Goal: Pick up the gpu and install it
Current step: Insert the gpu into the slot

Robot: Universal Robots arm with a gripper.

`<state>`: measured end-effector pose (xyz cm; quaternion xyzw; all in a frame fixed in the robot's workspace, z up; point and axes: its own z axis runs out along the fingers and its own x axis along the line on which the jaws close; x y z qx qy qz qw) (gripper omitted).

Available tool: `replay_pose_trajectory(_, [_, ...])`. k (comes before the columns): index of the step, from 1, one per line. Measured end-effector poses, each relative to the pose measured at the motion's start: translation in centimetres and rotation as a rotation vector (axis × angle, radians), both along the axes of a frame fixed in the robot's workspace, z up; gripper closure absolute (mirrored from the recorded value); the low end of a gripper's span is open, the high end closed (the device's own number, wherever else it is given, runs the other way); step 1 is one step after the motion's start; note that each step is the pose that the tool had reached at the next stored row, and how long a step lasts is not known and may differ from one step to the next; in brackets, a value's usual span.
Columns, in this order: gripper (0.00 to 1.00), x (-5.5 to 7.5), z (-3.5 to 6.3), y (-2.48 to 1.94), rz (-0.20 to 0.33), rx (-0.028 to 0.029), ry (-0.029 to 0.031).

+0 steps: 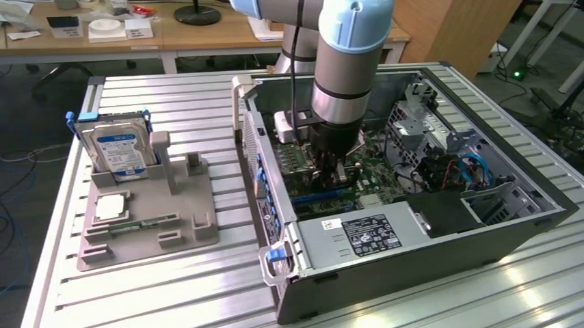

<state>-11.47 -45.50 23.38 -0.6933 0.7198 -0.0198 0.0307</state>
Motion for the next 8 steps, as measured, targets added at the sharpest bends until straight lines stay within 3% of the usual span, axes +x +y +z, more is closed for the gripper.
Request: replay_pose_trajectory(8, [0.72,0.0,-0.13,-0.01,-0.001,0.0,0.0])
